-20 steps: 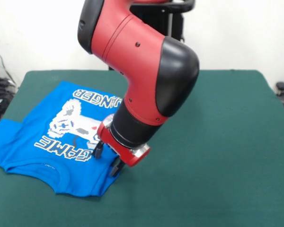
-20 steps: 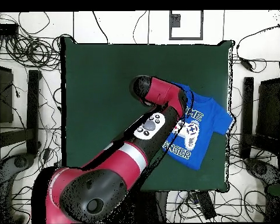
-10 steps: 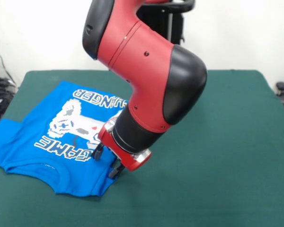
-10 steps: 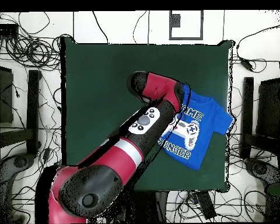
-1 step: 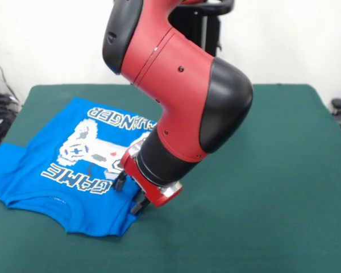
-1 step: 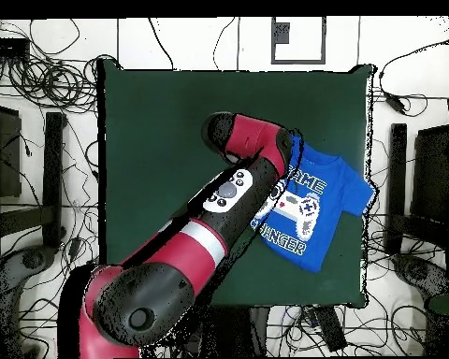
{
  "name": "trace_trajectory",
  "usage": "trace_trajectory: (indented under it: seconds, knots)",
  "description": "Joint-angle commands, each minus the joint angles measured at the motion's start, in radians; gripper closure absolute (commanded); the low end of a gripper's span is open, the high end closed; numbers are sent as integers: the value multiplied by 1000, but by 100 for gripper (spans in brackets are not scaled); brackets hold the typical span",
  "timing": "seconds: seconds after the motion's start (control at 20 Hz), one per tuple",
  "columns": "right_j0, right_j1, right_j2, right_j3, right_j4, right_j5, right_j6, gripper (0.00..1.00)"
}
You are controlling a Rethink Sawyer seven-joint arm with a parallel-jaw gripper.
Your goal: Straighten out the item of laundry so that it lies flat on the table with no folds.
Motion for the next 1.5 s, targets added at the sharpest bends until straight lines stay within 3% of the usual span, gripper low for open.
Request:
trace_trajectory:
  seconds: [0.05, 1.5]
  knots:
    - [22, 113, 109, -94, 45, 41, 318, 0]
    - [26, 110, 113, -149, 47, 135, 337, 0]
